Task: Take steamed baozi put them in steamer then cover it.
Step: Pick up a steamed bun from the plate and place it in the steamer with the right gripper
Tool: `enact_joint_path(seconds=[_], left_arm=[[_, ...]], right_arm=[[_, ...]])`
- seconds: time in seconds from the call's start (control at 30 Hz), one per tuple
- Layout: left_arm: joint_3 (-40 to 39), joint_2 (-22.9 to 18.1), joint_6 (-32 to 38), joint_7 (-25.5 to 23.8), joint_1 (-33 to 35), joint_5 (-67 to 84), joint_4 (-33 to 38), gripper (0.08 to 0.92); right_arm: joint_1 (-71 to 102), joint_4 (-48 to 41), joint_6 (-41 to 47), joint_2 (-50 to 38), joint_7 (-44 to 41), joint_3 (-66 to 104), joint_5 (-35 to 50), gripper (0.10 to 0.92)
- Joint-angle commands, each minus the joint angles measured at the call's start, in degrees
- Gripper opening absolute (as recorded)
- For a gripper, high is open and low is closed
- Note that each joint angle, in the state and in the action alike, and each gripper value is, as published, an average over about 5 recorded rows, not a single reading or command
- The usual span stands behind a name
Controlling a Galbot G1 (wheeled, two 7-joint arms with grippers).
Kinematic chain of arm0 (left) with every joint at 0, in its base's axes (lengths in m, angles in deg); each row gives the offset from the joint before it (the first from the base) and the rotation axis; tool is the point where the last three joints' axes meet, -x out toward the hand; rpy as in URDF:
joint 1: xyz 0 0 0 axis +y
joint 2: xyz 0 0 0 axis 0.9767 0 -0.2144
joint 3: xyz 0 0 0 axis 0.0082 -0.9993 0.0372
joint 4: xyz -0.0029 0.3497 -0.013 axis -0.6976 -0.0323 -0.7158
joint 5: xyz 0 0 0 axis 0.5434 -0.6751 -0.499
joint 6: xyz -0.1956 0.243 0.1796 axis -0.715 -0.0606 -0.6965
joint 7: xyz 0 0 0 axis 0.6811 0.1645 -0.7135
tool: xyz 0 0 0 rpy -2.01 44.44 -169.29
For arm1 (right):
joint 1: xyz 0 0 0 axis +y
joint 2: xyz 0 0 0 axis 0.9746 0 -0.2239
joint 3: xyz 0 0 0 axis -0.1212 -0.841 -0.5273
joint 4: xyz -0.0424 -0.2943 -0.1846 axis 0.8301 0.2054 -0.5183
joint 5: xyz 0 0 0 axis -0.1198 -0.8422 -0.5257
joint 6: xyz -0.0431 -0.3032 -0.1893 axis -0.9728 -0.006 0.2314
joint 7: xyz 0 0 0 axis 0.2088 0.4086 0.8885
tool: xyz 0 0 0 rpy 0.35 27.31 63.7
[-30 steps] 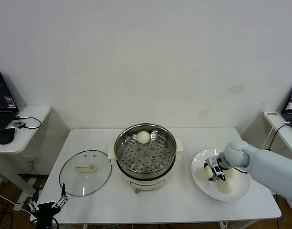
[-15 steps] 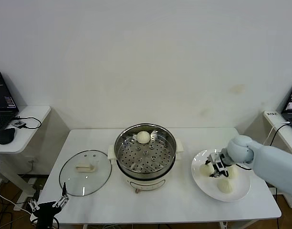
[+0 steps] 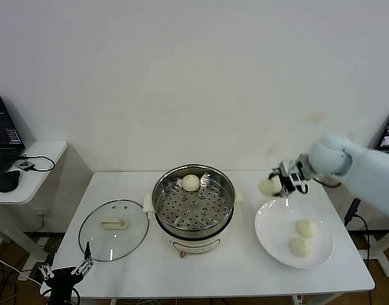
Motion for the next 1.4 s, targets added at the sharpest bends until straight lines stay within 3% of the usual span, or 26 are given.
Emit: enact_joint_path(seconds=[0.03, 0.53, 1.4], left_arm=[[-0.01, -0.09, -0.20, 0.04, -0.24, -0.01, -0.10, 0.823], [1.28, -0.67, -0.34, -0.05, -0.33, -0.07, -0.28, 0.823], [1.61, -1.13, -0.05, 0.05, -0.84, 0.01, -0.49, 0.823]], right_arm=[[-15.19, 0.48, 4.63, 13.52, 3.69, -8.58, 13.74, 0.602], [-3.78, -5.72, 14.26, 33.03, 8.55, -9.64, 17.70, 0.602], [5.51, -14.60, 16.90, 40.20, 12.52, -10.04, 12.12, 0.602]])
